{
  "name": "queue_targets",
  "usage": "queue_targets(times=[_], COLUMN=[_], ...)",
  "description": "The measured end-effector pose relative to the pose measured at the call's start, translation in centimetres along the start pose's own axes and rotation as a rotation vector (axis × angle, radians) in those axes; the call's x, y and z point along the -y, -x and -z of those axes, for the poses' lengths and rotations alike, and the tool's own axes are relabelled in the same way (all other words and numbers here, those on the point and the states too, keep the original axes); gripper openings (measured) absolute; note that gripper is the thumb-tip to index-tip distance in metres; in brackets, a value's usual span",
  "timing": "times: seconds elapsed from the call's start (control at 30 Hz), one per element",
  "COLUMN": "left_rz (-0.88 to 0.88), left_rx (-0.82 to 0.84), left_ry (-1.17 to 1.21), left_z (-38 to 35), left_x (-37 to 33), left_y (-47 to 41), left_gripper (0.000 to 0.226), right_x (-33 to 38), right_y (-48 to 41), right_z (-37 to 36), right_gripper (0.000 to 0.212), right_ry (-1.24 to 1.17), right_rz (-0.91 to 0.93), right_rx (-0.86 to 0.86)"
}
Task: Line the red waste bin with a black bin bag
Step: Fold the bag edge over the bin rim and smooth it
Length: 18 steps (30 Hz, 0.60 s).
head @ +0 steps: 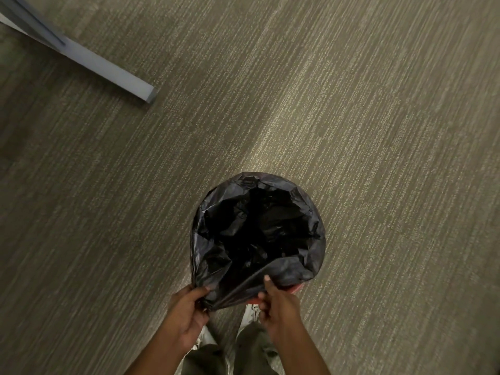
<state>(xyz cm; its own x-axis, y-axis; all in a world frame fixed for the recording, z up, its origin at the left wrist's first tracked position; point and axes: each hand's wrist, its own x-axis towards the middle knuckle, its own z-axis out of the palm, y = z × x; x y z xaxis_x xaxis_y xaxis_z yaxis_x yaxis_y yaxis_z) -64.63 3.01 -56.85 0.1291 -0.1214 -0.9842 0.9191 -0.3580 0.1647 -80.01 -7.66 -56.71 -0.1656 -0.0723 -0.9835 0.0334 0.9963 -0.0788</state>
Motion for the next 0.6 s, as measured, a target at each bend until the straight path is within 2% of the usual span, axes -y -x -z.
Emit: queue_targets(times=[0.1,0.27,0.37,0.5,0.6], left_rz=[-0.024,-0.028,-0.026,-0.005,-0.002], left_rx=[-0.029,-0.047,-0.064,-0.125,-0.21], left_ry=[-0.009,-0.131,-0.199,-0.147,-0.152], left_z=[0.2,0.3,-0.1,-1.0,-1.6], left_x=[0.1,0.4,0.6,0.8,0.8], left_y=[0.0,-0.1,-0.1,-0.5,-0.9], left_gripper=[0.024,0.017,0.015,0.019,0.025], right_x=[-0.8,-3.6,-4.8,-4.7,-3.5], right_y=[-0.4,-0.6,-1.3,-2.6,-3.5], right_z=[0.1,2.8,4.2,4.1,3.4], right_gripper=[0.021,0.029,0.028,0.032,0.027], right_ry=[-0.013,0.013,0.015,0.016,-0.065], right_rz=[0.048,0.18,0.142,0.135,0.096], right_rx=[-0.068,-0.215,-0.245,-0.253,-0.256])
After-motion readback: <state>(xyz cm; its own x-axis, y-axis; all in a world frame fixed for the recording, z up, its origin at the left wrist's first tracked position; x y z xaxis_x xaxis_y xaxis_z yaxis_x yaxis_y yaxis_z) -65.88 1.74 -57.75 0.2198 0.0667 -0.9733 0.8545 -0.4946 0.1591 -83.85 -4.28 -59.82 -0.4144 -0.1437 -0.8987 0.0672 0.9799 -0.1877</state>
